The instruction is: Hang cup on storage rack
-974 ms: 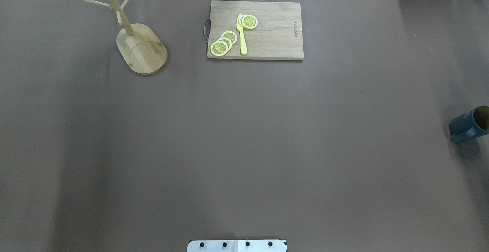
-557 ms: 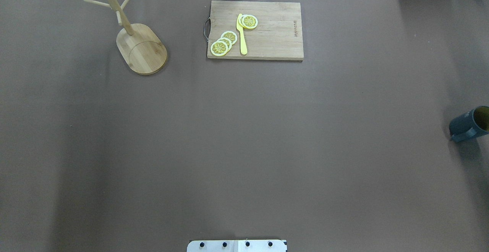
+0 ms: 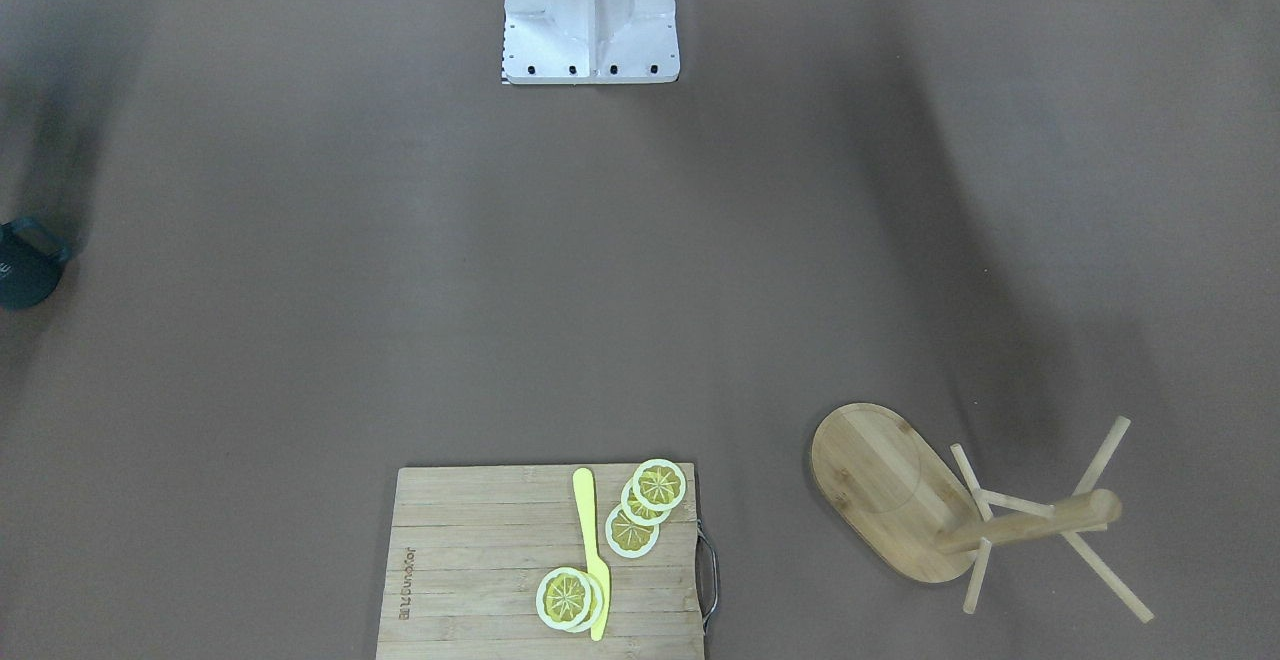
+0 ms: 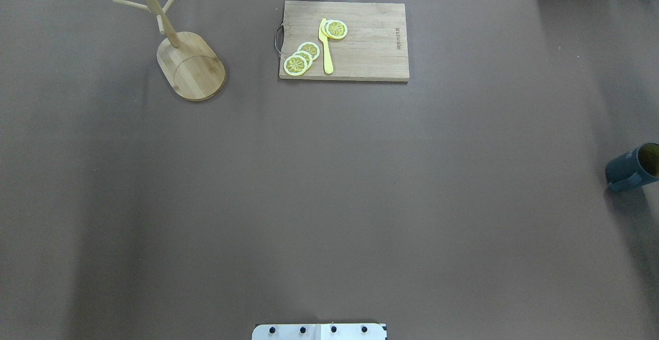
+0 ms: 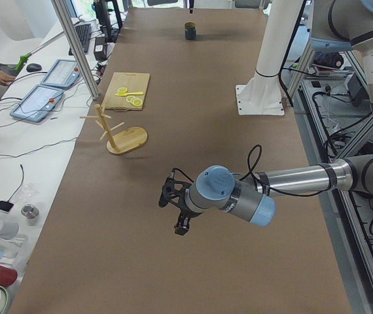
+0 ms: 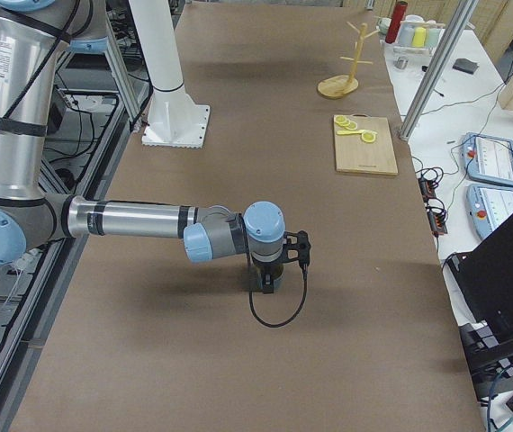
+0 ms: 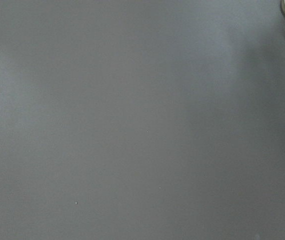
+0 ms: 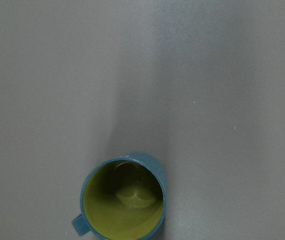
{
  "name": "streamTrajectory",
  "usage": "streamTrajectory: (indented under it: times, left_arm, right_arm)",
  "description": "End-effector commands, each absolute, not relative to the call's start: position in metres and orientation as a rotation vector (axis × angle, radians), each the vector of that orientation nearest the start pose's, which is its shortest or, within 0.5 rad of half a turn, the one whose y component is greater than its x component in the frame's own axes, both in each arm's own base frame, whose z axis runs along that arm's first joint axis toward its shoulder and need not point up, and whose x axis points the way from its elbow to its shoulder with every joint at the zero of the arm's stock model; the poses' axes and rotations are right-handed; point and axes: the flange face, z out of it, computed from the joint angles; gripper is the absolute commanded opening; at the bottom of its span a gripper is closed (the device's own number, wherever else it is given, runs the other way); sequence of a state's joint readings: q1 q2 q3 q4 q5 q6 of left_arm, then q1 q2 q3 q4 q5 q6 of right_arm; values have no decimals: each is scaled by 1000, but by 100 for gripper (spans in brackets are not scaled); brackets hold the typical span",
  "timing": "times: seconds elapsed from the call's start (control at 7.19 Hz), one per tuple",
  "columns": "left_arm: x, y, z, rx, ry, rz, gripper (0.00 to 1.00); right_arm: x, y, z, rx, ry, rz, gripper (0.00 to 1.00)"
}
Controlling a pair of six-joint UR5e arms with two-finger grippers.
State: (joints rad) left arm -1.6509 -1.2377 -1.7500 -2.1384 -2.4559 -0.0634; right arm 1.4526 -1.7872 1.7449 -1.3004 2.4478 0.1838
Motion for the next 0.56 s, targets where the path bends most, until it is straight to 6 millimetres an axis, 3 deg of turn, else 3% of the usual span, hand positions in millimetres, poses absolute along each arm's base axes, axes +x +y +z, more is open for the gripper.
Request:
streamTrajectory:
  times: [0.0, 0.14, 0.42]
  left_arm:
    - [-85, -357, 645, 393, 868, 52, 98]
    - [-85, -357, 644, 395, 867, 52, 98]
    - [-85, -357, 644, 401, 867, 55, 98]
  right_arm:
    - [-14, -426, 644, 39, -872, -57, 100]
    - [-36, -443, 646, 12, -812, -40, 100]
    - [-51, -441, 659, -33, -802, -33, 100]
